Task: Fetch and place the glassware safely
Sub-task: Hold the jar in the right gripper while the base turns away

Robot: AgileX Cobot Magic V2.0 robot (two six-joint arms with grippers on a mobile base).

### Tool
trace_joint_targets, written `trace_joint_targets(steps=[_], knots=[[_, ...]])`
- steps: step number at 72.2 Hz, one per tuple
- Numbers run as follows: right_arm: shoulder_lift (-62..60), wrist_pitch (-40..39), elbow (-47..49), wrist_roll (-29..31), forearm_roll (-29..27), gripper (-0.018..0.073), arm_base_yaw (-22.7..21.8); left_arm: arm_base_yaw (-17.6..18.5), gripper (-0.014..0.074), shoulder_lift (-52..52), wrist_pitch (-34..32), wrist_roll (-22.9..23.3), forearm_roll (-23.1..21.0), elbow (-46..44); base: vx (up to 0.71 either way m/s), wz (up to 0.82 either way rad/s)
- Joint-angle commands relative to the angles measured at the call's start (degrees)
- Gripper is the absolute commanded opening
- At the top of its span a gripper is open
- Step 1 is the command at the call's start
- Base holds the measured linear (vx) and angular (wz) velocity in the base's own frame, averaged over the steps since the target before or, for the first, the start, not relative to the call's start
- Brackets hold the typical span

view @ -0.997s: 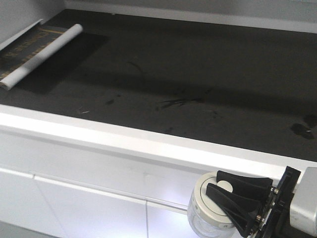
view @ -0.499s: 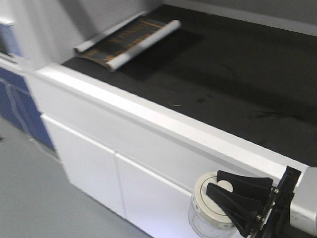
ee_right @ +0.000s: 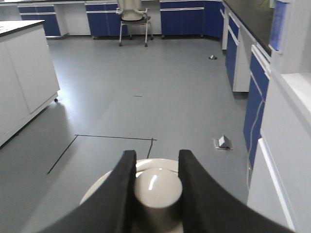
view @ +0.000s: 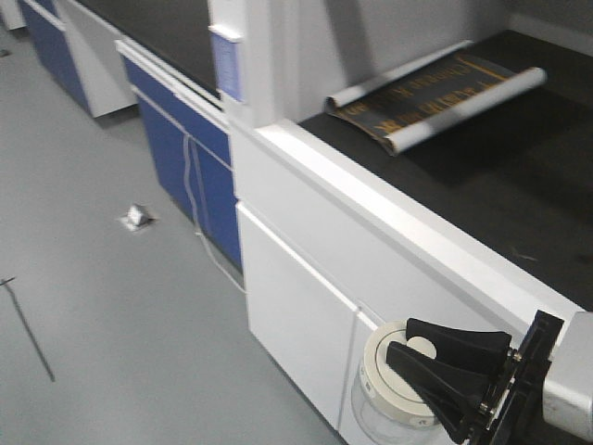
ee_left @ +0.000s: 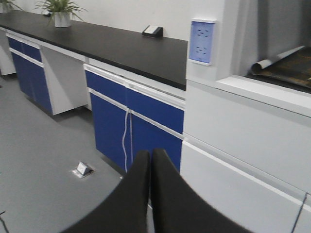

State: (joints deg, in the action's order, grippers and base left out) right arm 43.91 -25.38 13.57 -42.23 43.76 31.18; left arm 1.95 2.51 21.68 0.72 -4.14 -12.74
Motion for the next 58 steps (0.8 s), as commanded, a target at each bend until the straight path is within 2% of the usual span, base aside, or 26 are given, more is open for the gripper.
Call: trace_joint_targets(steps=[1,58], knots=[[-0.1,-4.8,1.9,0.3,-1.2,-0.0001,-0.1,0.1,-0.0007,0.7,-4.1,0.4,-0.5,-1.3,0.13,0.49],[-0.1,-4.8,1.9,0.3,-1.2,-0.0001,-0.1,0.1,-0.0007,0.7,-4.1,0.4,-0.5,-1.3,0.1,0.49]])
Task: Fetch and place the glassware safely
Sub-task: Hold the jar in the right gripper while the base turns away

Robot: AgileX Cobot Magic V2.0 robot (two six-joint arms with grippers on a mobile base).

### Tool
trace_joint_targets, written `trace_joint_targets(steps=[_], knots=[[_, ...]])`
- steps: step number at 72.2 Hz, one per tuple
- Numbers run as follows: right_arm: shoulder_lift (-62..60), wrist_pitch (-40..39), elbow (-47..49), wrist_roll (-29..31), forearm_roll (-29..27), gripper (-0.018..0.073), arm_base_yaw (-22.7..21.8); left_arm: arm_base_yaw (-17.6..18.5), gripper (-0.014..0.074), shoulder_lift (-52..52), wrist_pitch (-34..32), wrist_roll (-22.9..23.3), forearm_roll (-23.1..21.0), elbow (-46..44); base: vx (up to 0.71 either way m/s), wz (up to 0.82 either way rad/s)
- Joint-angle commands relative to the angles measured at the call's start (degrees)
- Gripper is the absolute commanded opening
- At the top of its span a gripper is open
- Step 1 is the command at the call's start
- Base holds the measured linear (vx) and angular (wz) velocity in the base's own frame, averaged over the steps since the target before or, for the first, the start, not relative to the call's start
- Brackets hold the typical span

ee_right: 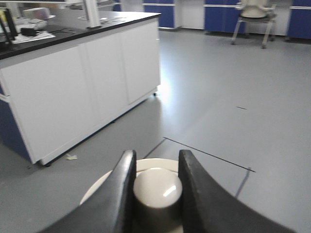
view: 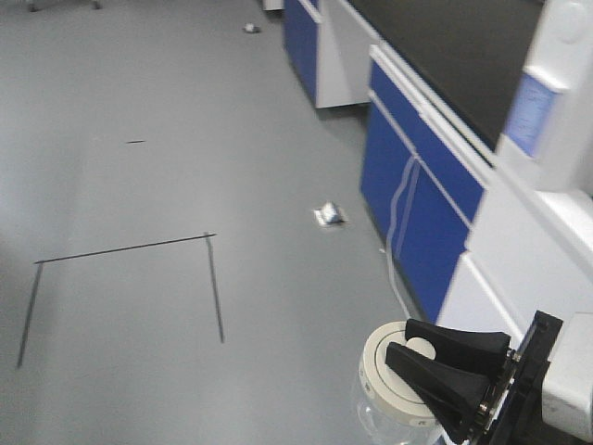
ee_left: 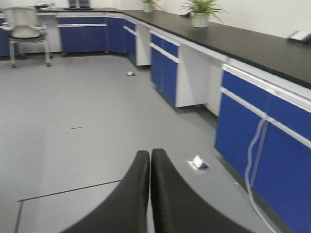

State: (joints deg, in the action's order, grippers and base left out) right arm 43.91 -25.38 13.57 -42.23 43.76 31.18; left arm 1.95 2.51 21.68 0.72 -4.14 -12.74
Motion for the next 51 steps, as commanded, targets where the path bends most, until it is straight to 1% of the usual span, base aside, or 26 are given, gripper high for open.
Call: trace_joint_targets(steps=[1,12,25,36,51], knots=[[-0.1,-4.8,1.9,0.3,-1.2,-0.0001,-0.1,0.1,-0.0007,0.7,-4.1,0.4,-0.5,-1.3,0.1,0.59],[-0.1,-4.8,1.9,0.3,-1.2,-0.0001,-0.1,0.1,-0.0007,0.7,-4.1,0.4,-0.5,-1.3,0.12,0.52],[-0.1,-4.8,1.9,0.3,-1.2,-0.0001,-0.1,0.1,-0.0007,0.7,-4.0,0.4,-0.5,-1.3,0.16,0.35],[-0.1,-4.8,1.9,0.3,-1.2,-0.0001,-0.1,0.1,-0.0007,0.7,-4.0,0.4,-0.5,-1.3,0.23,0.18],[-0.1,-4.8,1.9,0.3,-1.2,-0.0001,-0.1,0.1,-0.0007,0.7,-4.0,0.4,-0.5,-1.3,0.32,0.04]])
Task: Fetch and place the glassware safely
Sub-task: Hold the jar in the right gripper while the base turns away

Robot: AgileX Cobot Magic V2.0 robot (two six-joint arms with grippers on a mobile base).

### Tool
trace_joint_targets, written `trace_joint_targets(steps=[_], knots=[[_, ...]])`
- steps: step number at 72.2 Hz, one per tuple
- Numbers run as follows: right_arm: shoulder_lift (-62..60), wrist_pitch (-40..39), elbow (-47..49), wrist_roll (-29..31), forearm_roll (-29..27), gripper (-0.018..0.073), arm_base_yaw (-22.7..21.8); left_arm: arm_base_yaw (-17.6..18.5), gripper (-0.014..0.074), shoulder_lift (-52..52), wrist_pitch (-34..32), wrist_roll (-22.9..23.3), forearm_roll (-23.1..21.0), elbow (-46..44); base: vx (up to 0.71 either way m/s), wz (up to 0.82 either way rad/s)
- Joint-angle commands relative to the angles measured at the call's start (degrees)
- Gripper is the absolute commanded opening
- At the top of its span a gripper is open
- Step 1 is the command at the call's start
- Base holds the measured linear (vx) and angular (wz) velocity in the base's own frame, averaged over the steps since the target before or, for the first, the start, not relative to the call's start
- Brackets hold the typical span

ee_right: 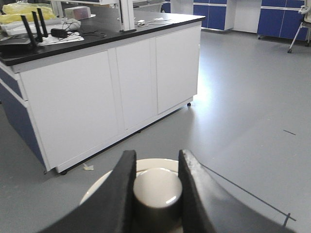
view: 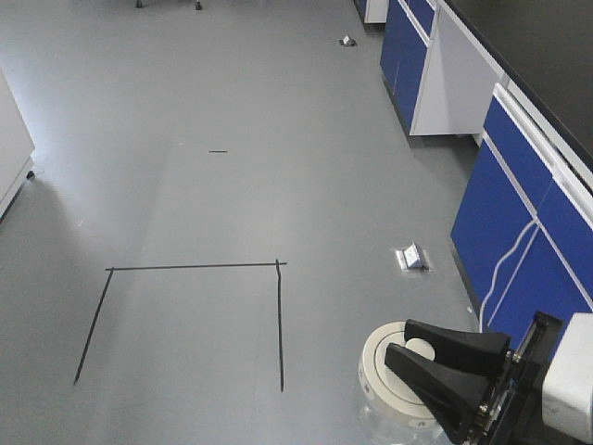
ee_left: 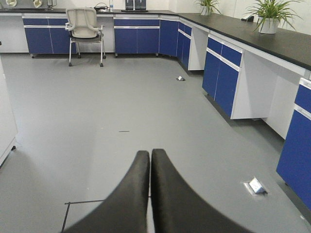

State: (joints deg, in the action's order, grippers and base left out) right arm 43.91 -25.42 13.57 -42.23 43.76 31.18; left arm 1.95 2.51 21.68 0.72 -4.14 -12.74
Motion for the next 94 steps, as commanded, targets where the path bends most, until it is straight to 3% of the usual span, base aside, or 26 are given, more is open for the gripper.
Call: trace_joint_targets(steps=[1,94], knots=[[-0.1,-4.7,1.9,0.3,-1.2,-0.0001,-0.1,0.1,-0.0007,0.7,-4.0,0.4,-0.5,-1.3,0.37,0.01],[-0.1,-4.7,1.9,0.3,-1.2,-0.0001,-0.1,0.1,-0.0007,0.7,-4.0,0.4,-0.5,-1.3,0.51,0.06]])
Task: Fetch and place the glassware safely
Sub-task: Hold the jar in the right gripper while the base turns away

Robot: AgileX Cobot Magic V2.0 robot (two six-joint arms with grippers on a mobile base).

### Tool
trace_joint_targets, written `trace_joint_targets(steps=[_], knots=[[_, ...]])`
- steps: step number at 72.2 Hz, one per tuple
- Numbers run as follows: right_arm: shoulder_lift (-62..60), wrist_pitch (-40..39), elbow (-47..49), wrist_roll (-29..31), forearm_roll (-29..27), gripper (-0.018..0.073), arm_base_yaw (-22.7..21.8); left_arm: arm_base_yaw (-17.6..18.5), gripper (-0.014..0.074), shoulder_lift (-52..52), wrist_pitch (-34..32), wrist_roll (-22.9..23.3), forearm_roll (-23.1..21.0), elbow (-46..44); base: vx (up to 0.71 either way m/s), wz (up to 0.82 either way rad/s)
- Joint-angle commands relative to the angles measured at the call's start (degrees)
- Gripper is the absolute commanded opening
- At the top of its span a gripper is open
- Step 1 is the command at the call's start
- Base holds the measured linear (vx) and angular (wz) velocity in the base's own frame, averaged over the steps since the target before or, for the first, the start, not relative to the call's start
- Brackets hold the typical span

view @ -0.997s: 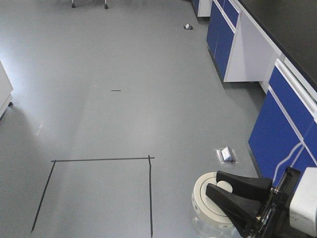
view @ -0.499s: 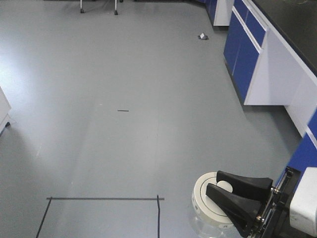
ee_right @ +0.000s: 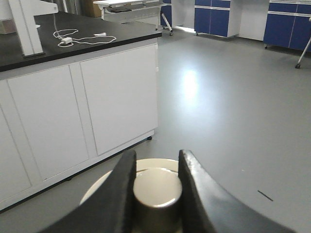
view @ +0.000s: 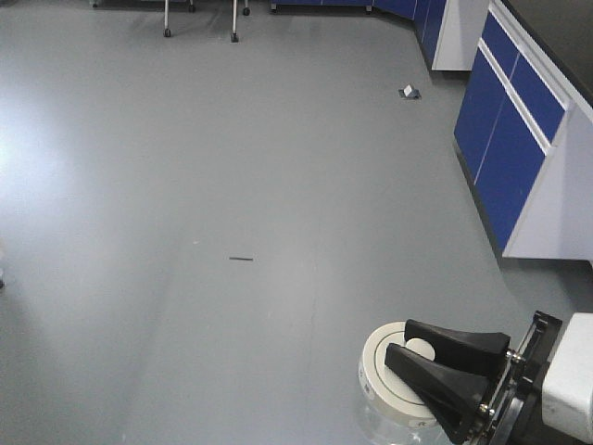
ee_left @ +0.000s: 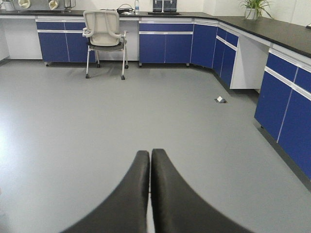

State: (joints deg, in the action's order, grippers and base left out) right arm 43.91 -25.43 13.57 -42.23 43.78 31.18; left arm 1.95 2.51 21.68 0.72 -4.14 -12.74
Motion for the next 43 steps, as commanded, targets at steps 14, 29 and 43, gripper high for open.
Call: trace_joint_targets(steps=[14,29,43], knots=[[-0.1,-4.7,1.9,0.3,-1.2,-0.0001,-0.1,0.1,-0.0007,0.7,-4.0,0.4,-0.5,-1.3,0.63,-0.03],[-0.1,-4.5,1.9,0.3,-1.2,-0.0001,-0.1,0.1,-0.0007,0.7,-4.0,0.4,-0.5,-1.3,0.66,-0.03],[-0.1,-4.0,1.9,0.3,-1.2,-0.0001,-0.1,0.1,-0.0007,0.7,-4.0,0.4,-0.5,-1.3,0.68,0.04]])
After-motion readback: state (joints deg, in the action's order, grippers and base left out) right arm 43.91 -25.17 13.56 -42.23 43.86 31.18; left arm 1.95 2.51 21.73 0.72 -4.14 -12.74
